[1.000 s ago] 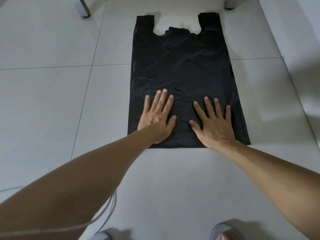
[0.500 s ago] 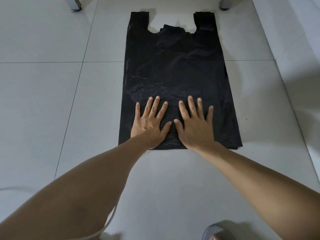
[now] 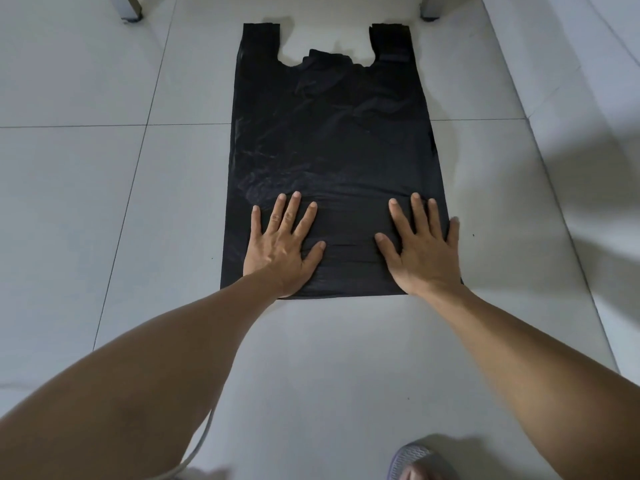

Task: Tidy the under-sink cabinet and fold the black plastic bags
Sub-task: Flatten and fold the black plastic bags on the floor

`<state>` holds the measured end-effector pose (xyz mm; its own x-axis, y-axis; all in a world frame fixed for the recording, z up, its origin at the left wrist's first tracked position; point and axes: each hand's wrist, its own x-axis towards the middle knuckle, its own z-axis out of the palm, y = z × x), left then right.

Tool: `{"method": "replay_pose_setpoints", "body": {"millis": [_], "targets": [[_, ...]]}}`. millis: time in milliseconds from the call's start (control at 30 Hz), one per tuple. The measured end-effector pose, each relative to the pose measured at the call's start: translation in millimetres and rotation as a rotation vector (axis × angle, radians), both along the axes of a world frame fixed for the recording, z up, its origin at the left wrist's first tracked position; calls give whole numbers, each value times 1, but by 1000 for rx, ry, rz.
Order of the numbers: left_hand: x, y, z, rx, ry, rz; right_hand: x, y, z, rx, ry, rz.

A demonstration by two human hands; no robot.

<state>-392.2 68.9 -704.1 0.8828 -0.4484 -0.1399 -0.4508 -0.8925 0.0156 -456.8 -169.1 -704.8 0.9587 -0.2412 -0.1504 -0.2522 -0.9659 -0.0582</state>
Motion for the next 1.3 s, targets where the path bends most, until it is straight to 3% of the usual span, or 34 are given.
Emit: {"method": "replay_pose_setpoints", "body": {"millis": [400, 600, 900, 1300], "targets": [[0, -1, 2, 22, 8, 14, -2, -9, 10, -67, 37, -66], [0, -2, 4, 34, 28, 9, 44, 27, 17, -31, -61, 148], [51, -25, 10, -31, 26, -104, 56, 25, -3, -15, -25, 128], [116, 23, -2, -38, 42, 204, 55, 25, -1, -44, -18, 148]]}}
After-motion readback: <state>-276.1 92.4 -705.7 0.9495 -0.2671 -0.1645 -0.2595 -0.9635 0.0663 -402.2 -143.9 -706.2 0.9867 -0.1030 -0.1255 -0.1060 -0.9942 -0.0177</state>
